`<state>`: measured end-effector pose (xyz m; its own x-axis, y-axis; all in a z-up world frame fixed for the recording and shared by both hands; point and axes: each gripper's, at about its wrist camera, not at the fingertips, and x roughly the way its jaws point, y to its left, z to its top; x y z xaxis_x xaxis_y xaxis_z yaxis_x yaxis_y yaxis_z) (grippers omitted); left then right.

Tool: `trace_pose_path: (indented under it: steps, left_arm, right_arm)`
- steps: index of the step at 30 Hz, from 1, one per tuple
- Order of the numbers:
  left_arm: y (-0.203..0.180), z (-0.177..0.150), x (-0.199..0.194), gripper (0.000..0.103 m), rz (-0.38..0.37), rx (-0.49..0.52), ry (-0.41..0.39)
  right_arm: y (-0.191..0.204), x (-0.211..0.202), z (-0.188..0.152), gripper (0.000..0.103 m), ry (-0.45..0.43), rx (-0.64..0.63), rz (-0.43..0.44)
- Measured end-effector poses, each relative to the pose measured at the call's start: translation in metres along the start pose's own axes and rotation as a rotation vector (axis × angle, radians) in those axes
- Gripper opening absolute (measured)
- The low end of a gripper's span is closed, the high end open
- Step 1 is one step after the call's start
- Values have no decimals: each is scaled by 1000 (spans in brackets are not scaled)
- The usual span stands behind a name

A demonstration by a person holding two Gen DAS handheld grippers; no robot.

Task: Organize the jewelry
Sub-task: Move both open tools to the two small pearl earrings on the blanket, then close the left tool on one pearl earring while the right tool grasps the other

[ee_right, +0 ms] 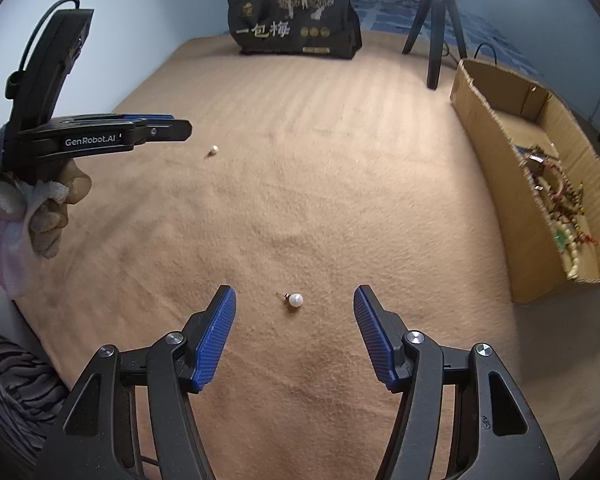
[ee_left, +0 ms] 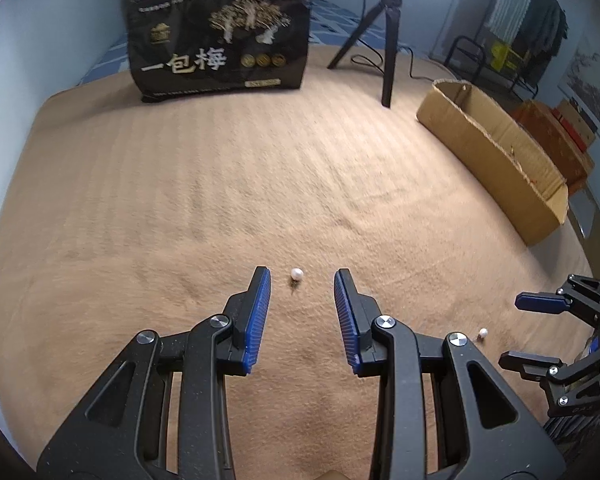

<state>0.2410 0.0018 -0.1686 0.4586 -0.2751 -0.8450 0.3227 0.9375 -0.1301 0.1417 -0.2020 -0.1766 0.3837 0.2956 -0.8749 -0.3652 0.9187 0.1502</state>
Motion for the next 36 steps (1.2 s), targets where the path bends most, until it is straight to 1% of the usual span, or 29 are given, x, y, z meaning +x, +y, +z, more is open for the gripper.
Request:
trace_pose_path:
  steps: [1,3,5,8,11,13,18,19,20,21,26,28,30,31,32,36]
  left_arm:
    - [-1,-1,2,33,2,7,3]
    - [-3,-3,8,33,4,21,14]
    - [-4,-3,14,33,8,30,24]
    - [-5,-4,23,33,19,42,38]
    - [-5,-3,28,33,24,46,44]
    - [-5,-2,32,33,30,48,45]
    - [-2,-1,40,33,39,45,49]
    - [-2,-1,41,32,39,45,50]
    - [-1,-1,43,27,40,46,52]
    - [0,-1,44,25,42,49,54]
    - [3,1,49,23,37,44,54]
    - [3,1,49,18,42,50,52]
    - [2,1,49,16,44,54,51]
    - [2,1,50,13,46,56,50]
    - [2,1,50,10,49,60,50]
    - [2,1,49,7,49,61,48]
  right_arm:
    - [0,2,-1,57,4,0,1]
    - [0,6,-2,54,12,-6,1]
    - [0,8,-3,53,18,-18,-4]
    - [-2,11,-3,47,25,-19,4]
    - [-2,15,-3,44,33,-26,9]
    - [-1,17,-3,38,40,-35,13]
    - [-1,23,-2,33,52,-47,23]
    - [-1,24,-2,32,54,-50,24]
    - [0,25,-2,31,56,-52,25]
    - [0,26,-2,30,59,-56,25]
    - [1,30,-3,28,67,-64,19]
    - [1,31,-2,22,67,-65,20]
    - [2,33,-1,17,69,-70,20]
    - [3,33,-1,13,70,-76,19]
    - [4,34,-1,10,71,-80,18]
    - [7,34,0,9,65,-90,8]
